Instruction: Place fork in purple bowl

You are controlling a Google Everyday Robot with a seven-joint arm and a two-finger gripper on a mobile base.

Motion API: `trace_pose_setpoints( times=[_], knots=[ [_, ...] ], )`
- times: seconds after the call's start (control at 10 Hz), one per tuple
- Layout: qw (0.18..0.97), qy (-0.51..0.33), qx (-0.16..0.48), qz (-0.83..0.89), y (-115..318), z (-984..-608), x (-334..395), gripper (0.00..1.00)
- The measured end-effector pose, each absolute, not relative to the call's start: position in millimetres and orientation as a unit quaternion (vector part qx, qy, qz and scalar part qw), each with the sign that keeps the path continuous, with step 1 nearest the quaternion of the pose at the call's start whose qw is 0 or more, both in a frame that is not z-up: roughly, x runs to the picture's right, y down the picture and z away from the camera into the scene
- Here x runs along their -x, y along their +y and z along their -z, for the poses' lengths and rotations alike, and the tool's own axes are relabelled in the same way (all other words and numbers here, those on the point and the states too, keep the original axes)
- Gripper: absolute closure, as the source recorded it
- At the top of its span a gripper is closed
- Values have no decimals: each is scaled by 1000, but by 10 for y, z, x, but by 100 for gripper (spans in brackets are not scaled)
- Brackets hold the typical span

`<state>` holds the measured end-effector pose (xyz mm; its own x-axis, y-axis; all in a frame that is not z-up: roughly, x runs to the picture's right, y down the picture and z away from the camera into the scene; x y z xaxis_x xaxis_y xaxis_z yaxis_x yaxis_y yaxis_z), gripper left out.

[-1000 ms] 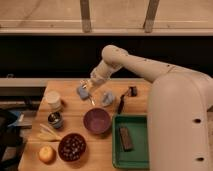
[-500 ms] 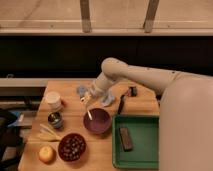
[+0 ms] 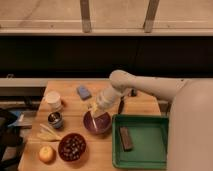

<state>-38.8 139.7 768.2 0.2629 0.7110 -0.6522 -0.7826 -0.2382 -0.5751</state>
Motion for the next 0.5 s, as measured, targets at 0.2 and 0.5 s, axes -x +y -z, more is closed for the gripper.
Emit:
trace_pose_setpoints(
  times=[0.2, 0.5],
  knots=[
    [602, 60, 505, -616, 1519, -7647, 266, 100],
    [597, 95, 526, -598, 1630, -7682, 279, 78]
  ],
)
